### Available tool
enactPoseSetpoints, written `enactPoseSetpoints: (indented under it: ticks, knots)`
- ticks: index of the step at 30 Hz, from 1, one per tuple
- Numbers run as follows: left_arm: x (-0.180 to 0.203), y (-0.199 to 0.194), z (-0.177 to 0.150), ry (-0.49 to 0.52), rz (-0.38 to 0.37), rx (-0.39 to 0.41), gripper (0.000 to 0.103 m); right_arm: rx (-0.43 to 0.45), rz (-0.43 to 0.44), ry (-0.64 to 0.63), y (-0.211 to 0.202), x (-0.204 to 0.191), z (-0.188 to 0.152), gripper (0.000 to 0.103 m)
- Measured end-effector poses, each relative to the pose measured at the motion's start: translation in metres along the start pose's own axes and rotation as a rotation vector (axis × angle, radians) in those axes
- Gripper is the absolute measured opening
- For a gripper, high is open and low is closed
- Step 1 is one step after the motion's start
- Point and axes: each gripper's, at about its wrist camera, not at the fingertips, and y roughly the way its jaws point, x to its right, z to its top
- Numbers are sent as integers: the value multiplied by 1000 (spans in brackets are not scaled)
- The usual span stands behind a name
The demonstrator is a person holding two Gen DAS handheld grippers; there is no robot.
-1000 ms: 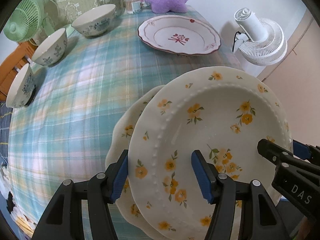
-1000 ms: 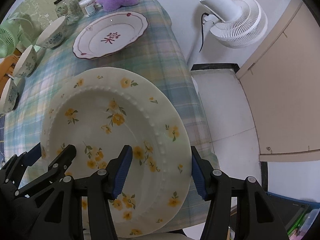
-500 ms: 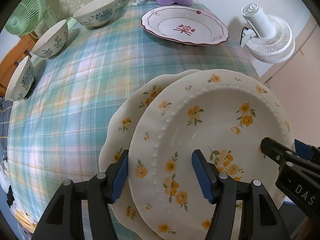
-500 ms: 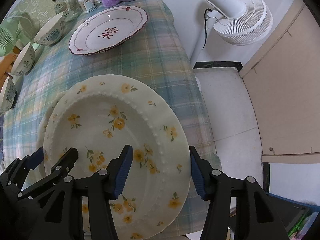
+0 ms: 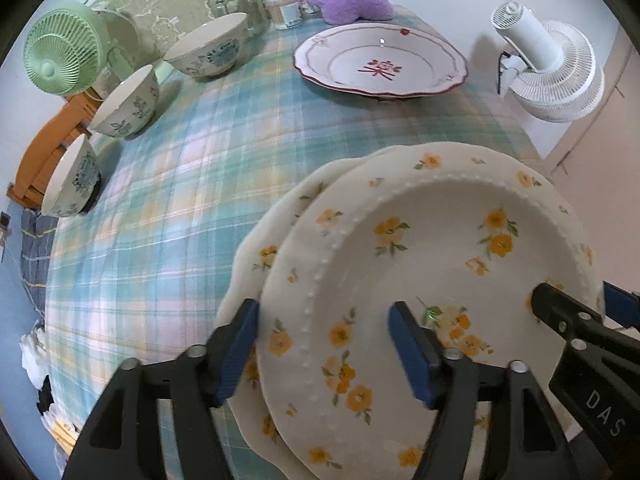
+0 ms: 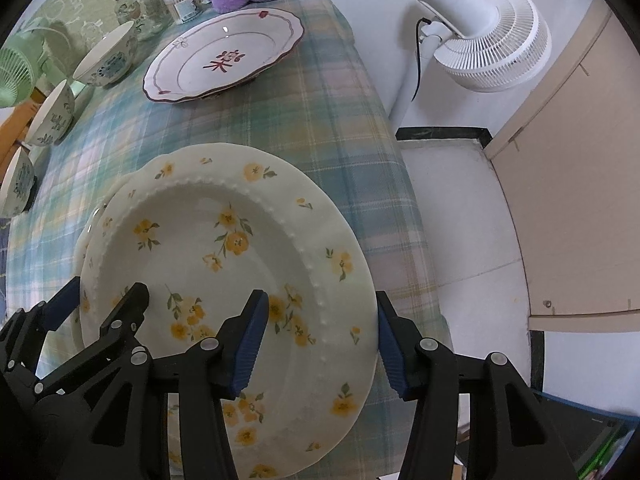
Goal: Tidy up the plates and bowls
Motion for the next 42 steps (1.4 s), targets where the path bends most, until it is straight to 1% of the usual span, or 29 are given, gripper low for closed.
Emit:
enactPoseSetpoints:
  ticks: [4,6,8,10,14,17,21,24,28,30,32,34,36,42]
  knots:
    - [-3,-8,-2,-14,-8,2,82,12,-7,-23,-9,3,-3,56]
    - [-4,-12,-2,-26,-11,6,82,21,-2,-29,-15,5,-4,56]
    - [-7,-15,-2,-34,-29,5,82,24,0,-39,-19,6,-5,55]
    - [-5,-16,-4,-27,-33,6,82,35,-2,-48,-20,5,-6,43]
    - [-2,-13,-7,-19,-36,-12,82,62,-42,-94,-16,-5,-6,42]
    - [-5,-12,-9,-32,-12,-10,82,57,-59,-119,-11,-12,-5,41]
    - [-11,-12,-8,-48,-13,-5,82,54,-50,-131,-7,-18,-1,41]
    - [-14,-14,-8,-56,-31,-1,82,52,-49,-127,-6,-21,1,42]
    - [-20,-20,-8,-53,-42,3,82,40,-23,-85,-8,-16,3,42]
    - [-26,-26,-8,-55,-54,16,85,43,-13,-64,-12,-15,4,44]
    - [-31,-32,-8,-49,-69,28,87,73,19,-61,-22,-19,5,49]
    - [-38,-39,-7,-40,-86,44,88,108,29,-64,-32,-25,4,66]
    - [-47,-46,-5,-38,-105,62,89,154,38,-67,-46,-37,2,71]
    - [-79,-73,2,-48,-131,142,89,222,58,-61,-75,-69,0,71]
